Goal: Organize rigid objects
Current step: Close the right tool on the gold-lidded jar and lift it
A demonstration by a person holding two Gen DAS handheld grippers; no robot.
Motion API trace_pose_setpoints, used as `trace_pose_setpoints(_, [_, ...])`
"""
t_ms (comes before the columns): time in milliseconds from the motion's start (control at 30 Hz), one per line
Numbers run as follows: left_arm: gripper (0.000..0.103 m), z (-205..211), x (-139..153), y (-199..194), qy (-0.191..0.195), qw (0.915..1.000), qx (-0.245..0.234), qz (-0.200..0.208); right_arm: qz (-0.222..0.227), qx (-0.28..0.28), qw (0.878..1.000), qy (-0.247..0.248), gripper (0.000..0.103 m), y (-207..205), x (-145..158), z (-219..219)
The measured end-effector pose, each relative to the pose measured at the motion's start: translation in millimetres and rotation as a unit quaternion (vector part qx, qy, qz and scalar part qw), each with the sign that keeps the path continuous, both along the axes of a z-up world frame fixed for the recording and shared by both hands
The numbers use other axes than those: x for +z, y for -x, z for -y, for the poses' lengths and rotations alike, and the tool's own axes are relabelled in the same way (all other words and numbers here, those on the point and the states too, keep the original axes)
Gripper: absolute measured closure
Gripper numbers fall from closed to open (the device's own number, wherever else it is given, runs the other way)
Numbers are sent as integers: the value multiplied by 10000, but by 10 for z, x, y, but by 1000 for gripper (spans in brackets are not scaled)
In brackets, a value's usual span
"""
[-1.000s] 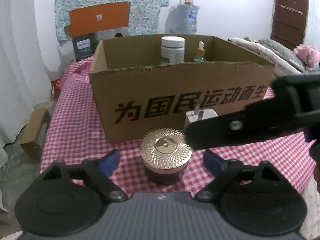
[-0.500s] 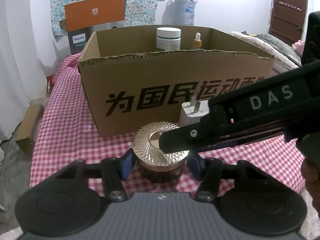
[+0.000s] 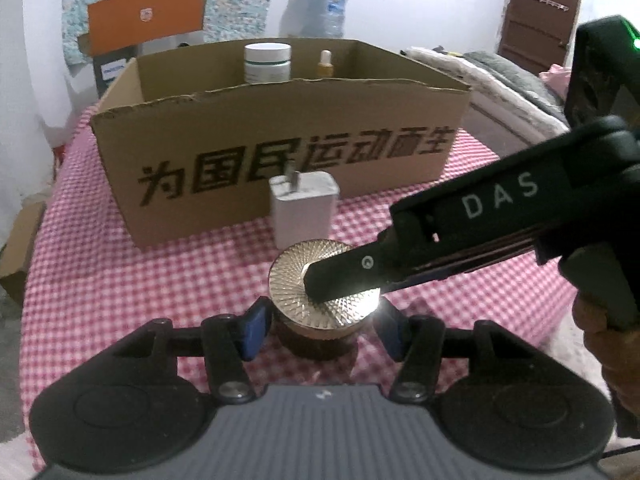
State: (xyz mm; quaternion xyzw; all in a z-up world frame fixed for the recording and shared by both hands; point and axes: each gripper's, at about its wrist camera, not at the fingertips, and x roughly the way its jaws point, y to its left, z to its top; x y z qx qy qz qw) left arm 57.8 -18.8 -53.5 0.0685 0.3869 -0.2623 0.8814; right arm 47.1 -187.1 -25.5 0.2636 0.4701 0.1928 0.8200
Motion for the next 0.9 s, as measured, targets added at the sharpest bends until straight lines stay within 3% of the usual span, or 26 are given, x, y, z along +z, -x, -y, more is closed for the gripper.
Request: trace_pose_setpoints(900, [45, 251, -116, -196, -416, 9991, 11, -108, 26, -76, 9999, -141, 54, 25, -76, 74])
